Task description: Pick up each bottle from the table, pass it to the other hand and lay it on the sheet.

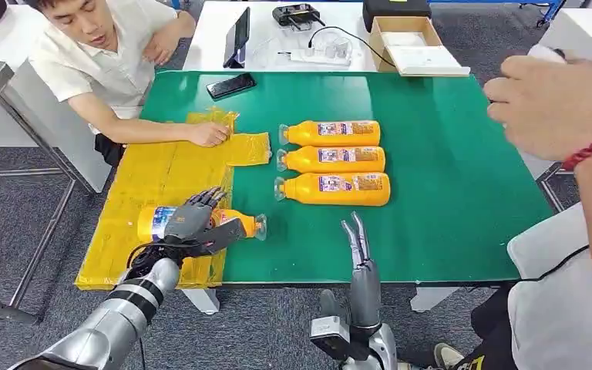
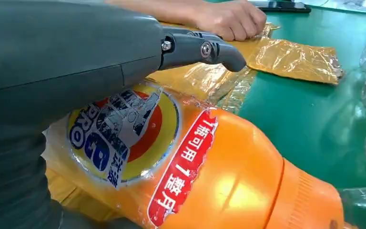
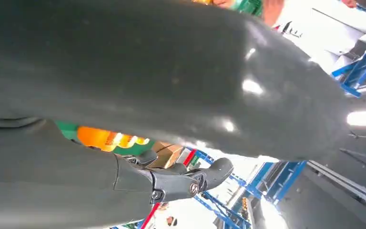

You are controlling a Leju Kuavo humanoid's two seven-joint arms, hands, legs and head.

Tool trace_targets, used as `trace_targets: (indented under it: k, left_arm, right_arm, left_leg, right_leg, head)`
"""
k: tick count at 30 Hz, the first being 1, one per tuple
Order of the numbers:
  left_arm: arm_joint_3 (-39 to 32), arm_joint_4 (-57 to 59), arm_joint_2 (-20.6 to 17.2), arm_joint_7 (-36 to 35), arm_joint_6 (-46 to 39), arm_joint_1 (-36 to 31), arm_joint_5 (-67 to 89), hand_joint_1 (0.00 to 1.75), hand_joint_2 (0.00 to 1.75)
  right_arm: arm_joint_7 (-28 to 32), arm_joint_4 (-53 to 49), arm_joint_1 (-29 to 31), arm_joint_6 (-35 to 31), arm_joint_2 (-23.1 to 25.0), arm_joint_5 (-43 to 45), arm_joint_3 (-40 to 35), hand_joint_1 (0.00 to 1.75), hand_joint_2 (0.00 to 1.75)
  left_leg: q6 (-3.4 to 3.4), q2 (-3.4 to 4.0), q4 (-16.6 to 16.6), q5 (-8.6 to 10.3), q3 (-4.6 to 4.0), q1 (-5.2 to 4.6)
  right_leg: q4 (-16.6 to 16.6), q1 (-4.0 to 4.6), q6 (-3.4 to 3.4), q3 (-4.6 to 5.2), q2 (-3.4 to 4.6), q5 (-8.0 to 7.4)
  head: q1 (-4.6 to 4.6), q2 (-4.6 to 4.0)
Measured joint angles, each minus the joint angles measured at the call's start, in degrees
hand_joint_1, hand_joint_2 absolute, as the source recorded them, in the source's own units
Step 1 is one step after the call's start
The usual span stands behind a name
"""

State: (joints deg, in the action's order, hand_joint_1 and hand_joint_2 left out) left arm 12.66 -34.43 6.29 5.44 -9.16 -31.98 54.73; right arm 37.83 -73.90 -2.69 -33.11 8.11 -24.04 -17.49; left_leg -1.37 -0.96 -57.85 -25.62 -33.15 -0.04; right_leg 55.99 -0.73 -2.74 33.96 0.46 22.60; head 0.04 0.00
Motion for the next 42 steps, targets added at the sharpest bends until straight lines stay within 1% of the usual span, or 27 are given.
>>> trace_targets:
  k: [4, 10, 17, 21, 24, 29, 42]
  left_arm:
    - [0.0, -0.81, -0.07, 0.35, 0.06, 0.44, -0.94, 0.0, 1.75]
    - [0.5, -6.7, -0.15, 5.84, -3.52, 4.55, -9.87, 0.0, 1.75]
    - [3.08, -25.85, -0.46, 12.05, -4.81, 15.33, -25.65, 0.0, 1.75]
    - [3.72, -33.4, -0.98, 12.92, -4.76, 18.89, -28.42, 0.0, 1.75]
    - [3.74, -37.82, -1.29, 14.36, -5.18, 21.02, -34.07, 0.0, 1.75]
    - [3.69, -42.91, -2.49, 14.53, -8.28, 22.93, -35.01, 0.0, 1.75]
    - [3.69, -46.03, -3.69, 14.38, -8.42, 24.01, -35.01, 0.0, 1.75]
  right_arm:
    - [0.0, 0.63, 0.06, 0.0, 0.02, 0.07, 0.11, 0.0, 0.0]
    - [0.15, 1.31, 0.02, -0.11, -0.02, 0.07, 0.44, 0.0, 0.0]
    - [0.28, 1.92, -0.48, -1.01, -0.33, 0.35, 0.98, 0.0, 0.0]
    - [0.31, 2.1, -0.62, -1.2, -0.37, 0.42, 1.29, 0.0, 0.0]
    - [0.31, 2.23, -0.7, -1.31, -0.37, 0.44, 1.44, 0.0, 0.0]
    - [0.33, 2.47, -0.91, -1.88, -0.37, 0.61, 1.6, 0.0, 0.0]
    - [0.33, 2.67, -0.92, -1.9, -0.37, 0.61, 1.77, 0.0, 0.0]
  left_leg:
    - [-0.01, 0.0, 0.0, -0.01, -0.02, -0.02]
    - [-0.01, 0.02, 0.0, -0.01, -0.13, -0.02]
    - [-0.01, 0.06, -0.02, -0.01, -0.51, -0.02]
    - [-0.01, 0.04, -0.02, -0.02, -0.68, -0.02]
    - [-0.01, 0.07, -0.02, -0.02, -0.73, -0.01]
    - [-0.01, 0.05, -0.02, -0.02, -0.75, 0.0]
    - [-0.01, 0.05, -0.02, -0.02, -0.78, 0.0]
  right_leg:
    - [-0.01, -0.01, 0.0, 0.02, -0.01, 0.0]
    - [-0.01, -0.01, 0.0, 0.21, 0.0, 0.0]
    - [0.0, -0.01, -0.01, 0.6, 0.01, 0.0]
    - [0.0, 0.0, -0.01, 0.77, 0.01, 0.01]
    - [0.01, 0.0, -0.01, 0.84, 0.02, 0.01]
    - [0.01, 0.01, -0.01, 0.85, 0.01, 0.01]
    - [0.0, 0.0, -0.01, 0.87, 0.01, 0.01]
  head:
    - [0.0, 0.0]
    - [-0.02, 0.0]
    - [-0.02, 0.0]
    - [-0.02, 0.0]
    - [0.0, -0.02]
    - [-0.02, 0.0]
    - [-0.02, 0.0]
